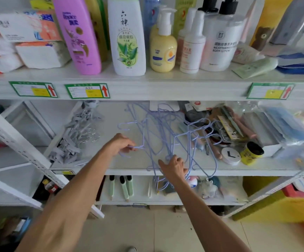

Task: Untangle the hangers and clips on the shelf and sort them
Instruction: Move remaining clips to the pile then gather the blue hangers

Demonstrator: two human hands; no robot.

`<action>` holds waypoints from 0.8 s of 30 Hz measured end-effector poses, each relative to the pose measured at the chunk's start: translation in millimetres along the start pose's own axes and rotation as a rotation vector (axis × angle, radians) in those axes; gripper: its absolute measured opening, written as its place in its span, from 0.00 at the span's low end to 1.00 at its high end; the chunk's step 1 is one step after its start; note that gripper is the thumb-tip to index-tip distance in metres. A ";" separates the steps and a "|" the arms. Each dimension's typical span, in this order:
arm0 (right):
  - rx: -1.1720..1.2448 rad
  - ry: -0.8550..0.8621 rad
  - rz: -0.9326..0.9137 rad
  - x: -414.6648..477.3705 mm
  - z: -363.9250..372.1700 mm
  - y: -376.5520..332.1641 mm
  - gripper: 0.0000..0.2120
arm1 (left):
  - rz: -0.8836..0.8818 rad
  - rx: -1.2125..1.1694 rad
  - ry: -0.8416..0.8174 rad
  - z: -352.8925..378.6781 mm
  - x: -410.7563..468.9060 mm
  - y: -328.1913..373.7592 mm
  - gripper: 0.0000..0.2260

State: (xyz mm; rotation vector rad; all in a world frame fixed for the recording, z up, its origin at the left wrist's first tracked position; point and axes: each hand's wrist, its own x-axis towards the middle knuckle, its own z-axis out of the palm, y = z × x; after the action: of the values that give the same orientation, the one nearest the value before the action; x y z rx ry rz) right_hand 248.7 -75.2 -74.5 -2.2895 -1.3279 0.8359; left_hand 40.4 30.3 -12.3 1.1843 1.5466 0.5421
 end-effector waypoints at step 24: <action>0.381 0.158 0.203 -33.3 5.5 -48.9 0.12 | -0.034 -0.538 -0.021 80.6 -21.9 -49.1 0.14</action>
State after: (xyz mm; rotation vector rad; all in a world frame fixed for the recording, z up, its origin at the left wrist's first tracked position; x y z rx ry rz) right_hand 200.4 -80.1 -40.3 -2.1521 -0.7979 0.8647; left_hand 93.1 -27.6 -69.3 0.7450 1.2859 0.8552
